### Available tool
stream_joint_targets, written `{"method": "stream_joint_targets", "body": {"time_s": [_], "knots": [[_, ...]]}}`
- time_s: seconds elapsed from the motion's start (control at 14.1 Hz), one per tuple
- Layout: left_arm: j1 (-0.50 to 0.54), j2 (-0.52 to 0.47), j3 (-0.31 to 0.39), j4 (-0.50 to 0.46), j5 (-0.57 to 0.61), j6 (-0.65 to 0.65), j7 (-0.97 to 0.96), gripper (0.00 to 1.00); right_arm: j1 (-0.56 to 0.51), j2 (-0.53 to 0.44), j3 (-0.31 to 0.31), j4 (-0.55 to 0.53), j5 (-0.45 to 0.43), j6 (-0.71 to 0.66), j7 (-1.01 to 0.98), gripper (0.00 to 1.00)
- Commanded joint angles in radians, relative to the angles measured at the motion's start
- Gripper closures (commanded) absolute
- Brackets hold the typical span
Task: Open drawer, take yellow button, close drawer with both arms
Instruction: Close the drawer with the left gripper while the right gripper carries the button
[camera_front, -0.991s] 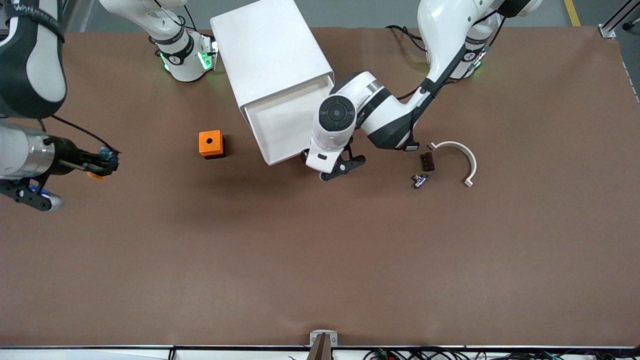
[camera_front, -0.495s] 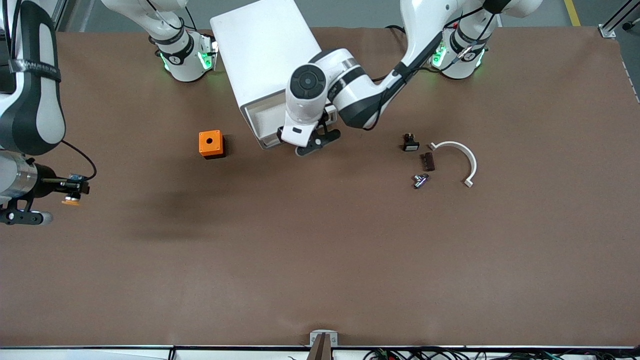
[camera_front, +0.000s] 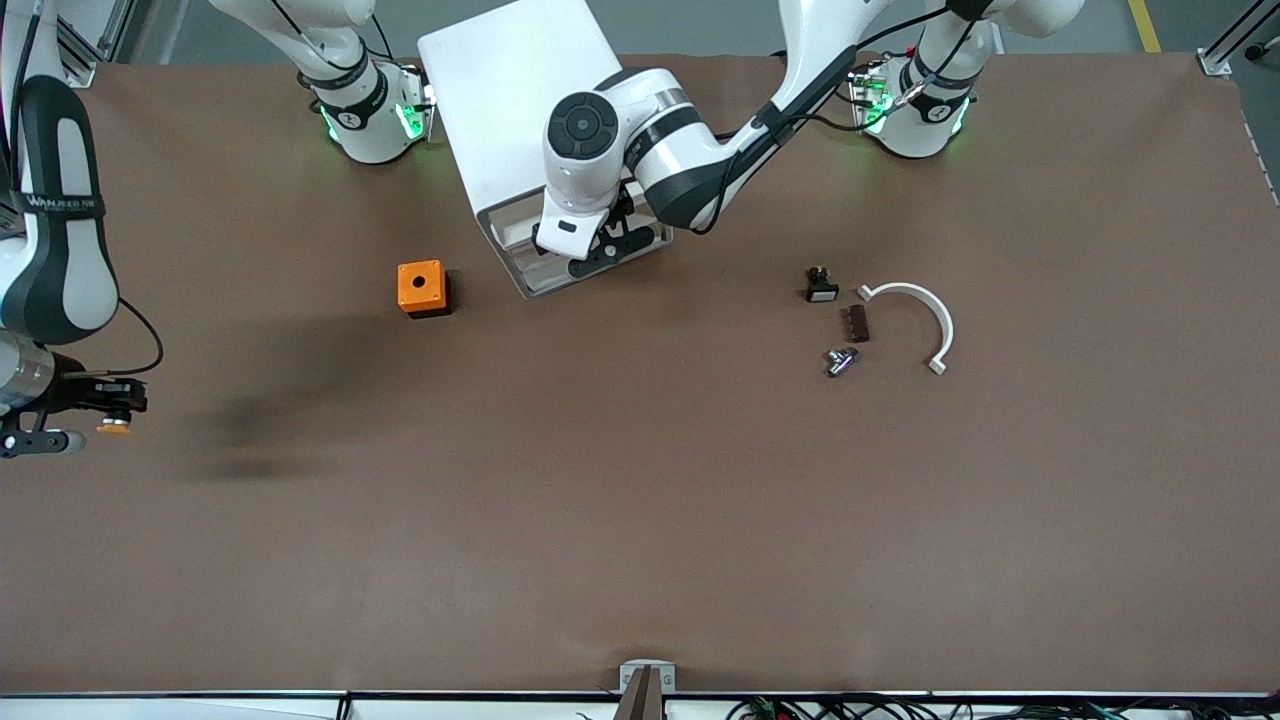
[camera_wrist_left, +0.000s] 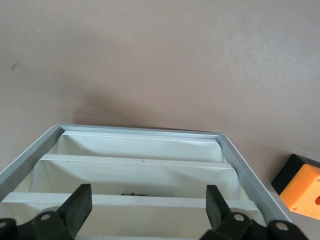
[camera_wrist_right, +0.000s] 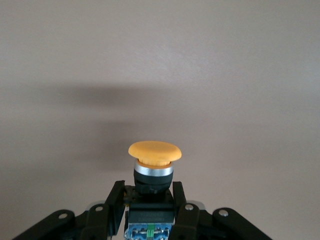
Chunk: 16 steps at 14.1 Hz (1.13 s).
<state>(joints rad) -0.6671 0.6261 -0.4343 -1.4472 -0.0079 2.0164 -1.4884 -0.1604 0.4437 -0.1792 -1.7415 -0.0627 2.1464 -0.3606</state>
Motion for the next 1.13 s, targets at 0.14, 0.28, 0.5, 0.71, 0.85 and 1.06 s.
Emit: {"method": "stream_joint_targets", "body": {"time_s": [0.14, 0.28, 0.5, 0.71, 0.85, 1.06], "knots": [[-0.054, -0.003, -0.018, -0.012, -0.009, 0.033, -0.068, 0.00, -0.056, 0.128, 0.024, 0.010, -0.019, 0.131, -0.018, 0.85], [-0.074, -0.005, -0.018, -0.012, 0.005, 0.042, -0.087, 0.00, -0.065, 0.156, 0.026, 0.011, -0.009, 0.138, -0.020, 0.85], [-0.082, -0.005, -0.017, -0.012, 0.020, 0.045, -0.081, 0.00, -0.067, 0.193, 0.029, 0.010, -0.006, 0.181, -0.020, 0.85], [-0.027, -0.008, -0.001, -0.010, 0.032, 0.045, -0.029, 0.00, -0.068, 0.213, 0.030, 0.010, -0.003, 0.219, -0.017, 0.82], [0.035, -0.019, -0.001, -0.007, 0.042, 0.035, 0.049, 0.00, -0.068, 0.224, 0.030, 0.010, 0.032, 0.231, -0.017, 0.81], [0.131, -0.040, -0.003, -0.002, 0.043, 0.012, 0.147, 0.00, -0.070, 0.233, 0.030, 0.010, 0.044, 0.233, -0.017, 0.78]]}}
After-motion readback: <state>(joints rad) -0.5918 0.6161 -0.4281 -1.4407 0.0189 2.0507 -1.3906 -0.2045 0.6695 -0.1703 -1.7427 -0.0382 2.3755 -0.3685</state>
